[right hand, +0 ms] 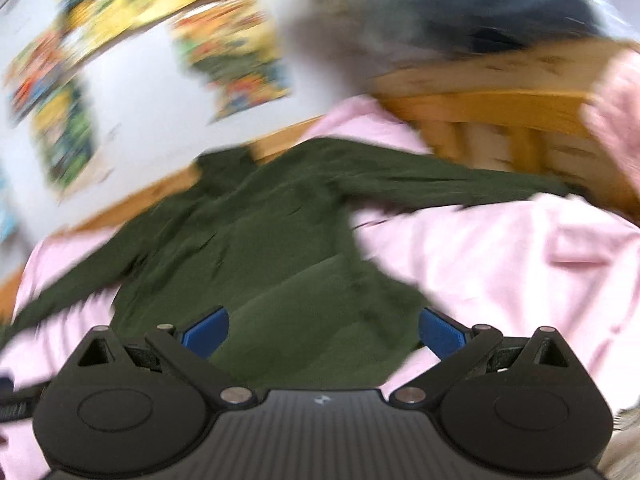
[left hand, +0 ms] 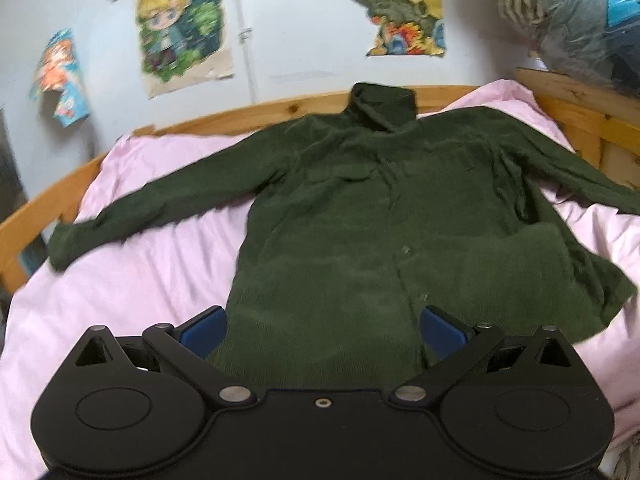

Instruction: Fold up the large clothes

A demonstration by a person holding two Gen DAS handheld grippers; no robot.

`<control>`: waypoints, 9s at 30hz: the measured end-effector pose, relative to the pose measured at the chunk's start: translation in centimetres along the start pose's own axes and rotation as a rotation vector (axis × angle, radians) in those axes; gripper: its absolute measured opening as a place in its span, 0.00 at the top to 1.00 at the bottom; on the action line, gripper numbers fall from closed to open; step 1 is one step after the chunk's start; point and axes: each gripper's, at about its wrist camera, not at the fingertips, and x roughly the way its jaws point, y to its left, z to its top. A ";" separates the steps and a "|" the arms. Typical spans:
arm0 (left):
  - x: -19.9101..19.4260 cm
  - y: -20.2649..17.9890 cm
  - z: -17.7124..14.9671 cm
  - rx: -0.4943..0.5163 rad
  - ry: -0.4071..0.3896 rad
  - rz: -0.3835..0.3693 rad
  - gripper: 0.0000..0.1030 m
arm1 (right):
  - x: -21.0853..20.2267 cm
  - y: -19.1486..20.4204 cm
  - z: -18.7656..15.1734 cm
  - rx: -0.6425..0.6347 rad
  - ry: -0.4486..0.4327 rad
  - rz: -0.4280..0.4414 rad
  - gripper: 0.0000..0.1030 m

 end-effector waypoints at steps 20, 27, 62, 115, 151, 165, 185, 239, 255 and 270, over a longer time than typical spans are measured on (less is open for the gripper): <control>13.4 -6.1 2.9 0.128 0.136 -0.243 0.01 | 15.7 -16.7 9.6 0.145 -0.114 -0.594 0.12; 14.1 -3.6 2.4 0.156 0.160 -0.188 0.01 | 20.1 -16.8 9.9 0.070 -0.013 -0.618 0.57; 14.8 5.8 2.0 -0.086 0.169 -0.079 0.01 | 20.9 25.5 5.9 -0.799 -0.164 0.316 0.60; 15.1 9.6 0.6 -0.001 0.190 0.011 0.01 | 27.0 31.9 1.6 -0.862 0.053 0.673 0.12; 35.4 4.7 8.7 -0.039 0.092 0.003 0.01 | 37.5 9.6 16.2 -0.515 0.002 0.016 0.18; 23.5 11.6 6.0 0.023 -0.090 0.385 0.01 | 29.8 11.1 8.5 -0.512 0.021 -0.118 0.00; 24.5 24.2 13.2 0.031 0.413 0.405 0.97 | 23.3 13.7 -0.9 -0.533 0.013 0.257 0.00; 39.1 15.9 14.4 -0.620 0.242 -0.166 1.00 | 30.5 7.0 1.8 -0.054 0.201 0.362 0.47; 38.2 17.8 10.3 -0.684 0.124 -0.375 0.71 | 30.0 16.2 6.7 -0.378 -0.045 0.395 0.42; 39.8 19.2 8.7 -0.923 0.020 -0.359 0.98 | 47.2 40.0 9.7 -0.548 0.420 0.713 0.96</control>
